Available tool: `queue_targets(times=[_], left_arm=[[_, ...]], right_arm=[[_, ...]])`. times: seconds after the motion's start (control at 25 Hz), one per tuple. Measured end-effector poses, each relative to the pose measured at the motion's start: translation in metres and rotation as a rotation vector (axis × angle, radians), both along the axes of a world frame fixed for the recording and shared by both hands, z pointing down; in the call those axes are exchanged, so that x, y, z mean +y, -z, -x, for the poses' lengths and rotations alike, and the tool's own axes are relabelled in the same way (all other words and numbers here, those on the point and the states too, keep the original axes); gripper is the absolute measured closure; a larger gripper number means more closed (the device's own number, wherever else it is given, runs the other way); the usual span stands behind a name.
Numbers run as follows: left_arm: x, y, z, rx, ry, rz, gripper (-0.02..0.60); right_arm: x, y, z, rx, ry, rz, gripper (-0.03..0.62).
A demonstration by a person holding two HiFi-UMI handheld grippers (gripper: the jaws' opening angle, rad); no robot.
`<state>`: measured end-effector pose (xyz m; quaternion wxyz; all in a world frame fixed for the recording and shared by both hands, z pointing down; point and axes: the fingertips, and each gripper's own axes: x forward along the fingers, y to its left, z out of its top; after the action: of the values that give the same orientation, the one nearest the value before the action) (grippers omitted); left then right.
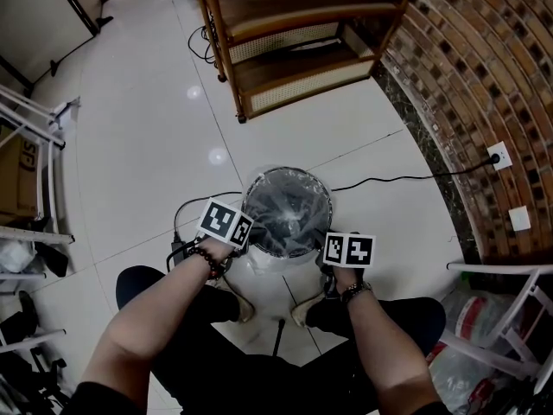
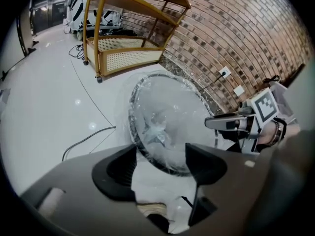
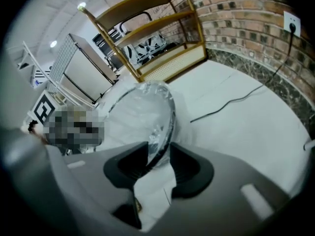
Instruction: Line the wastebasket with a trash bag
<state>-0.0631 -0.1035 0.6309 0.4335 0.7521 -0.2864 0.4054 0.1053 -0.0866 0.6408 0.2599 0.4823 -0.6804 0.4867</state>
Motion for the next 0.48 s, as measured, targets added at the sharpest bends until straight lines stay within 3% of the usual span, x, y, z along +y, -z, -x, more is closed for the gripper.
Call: queue_targets(times=[0.28,0.4,0.48], left_arm=[[-0.012,0.02,0.01,-0.004,0.039,-0.069,0.221],[-0.022,0.039,0.019,-0.009,0.062,-0.129,0.21],[-0.029,0.055,0.024,-0.011,0.068,-0.18,0.21]], right_arm=[[-0.008,0.032,-0.026,0.076,-0.03,-0.084,0.381],[-0.023,0.076,-0.037,0.186,0.032,-0.232,0.381],[-0.037,0.11,-0.026,0.239,0.136,-0.351,0.381]])
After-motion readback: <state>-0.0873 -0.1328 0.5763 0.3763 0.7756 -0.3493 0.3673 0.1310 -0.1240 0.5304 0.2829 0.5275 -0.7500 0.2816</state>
